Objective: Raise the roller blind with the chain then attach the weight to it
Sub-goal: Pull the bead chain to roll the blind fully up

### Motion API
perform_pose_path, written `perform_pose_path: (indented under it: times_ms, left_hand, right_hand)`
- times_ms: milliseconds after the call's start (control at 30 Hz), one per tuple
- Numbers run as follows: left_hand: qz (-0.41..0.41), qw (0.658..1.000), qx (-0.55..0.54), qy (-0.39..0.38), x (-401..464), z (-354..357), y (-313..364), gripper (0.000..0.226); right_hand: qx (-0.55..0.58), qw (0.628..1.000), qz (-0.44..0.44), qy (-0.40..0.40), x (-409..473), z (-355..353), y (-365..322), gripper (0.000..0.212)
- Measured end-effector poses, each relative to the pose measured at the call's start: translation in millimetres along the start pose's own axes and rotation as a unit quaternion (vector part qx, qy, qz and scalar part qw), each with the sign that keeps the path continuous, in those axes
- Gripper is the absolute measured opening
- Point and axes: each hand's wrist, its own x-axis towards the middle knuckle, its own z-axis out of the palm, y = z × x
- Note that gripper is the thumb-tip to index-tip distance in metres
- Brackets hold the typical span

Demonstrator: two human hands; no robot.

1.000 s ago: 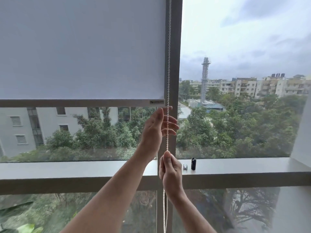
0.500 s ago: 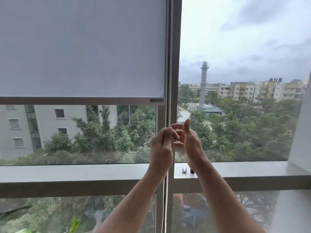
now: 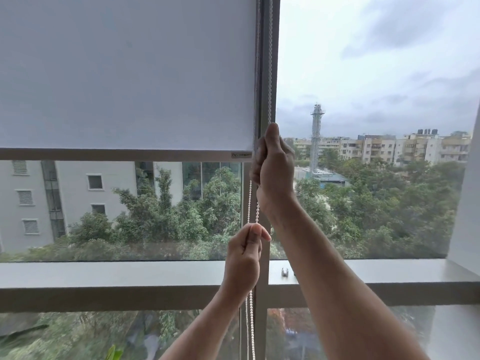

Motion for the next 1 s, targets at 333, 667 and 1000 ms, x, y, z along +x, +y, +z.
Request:
perform_pose_path:
  times_ms: [333, 667, 1000]
  left_hand:
    - [-0.040, 0.999, 0.017, 0.027, 34, -25, 8, 0.069]
    - [0.022, 0.994, -0.096, -0.049, 100, 19, 103, 0.034]
    - [0.050, 0.993, -0.096, 0.056, 85, 39, 102, 0.035]
  right_hand:
    - [-0.119, 0.989, -0.088, 0.027, -52, -23, 34, 0.052]
    - [-0.144, 0.989, -0.002, 0.015, -107, -48, 88, 0.054]
    - [-0.077, 0.982, 0.165, -0.055, -58, -72, 61, 0.067]
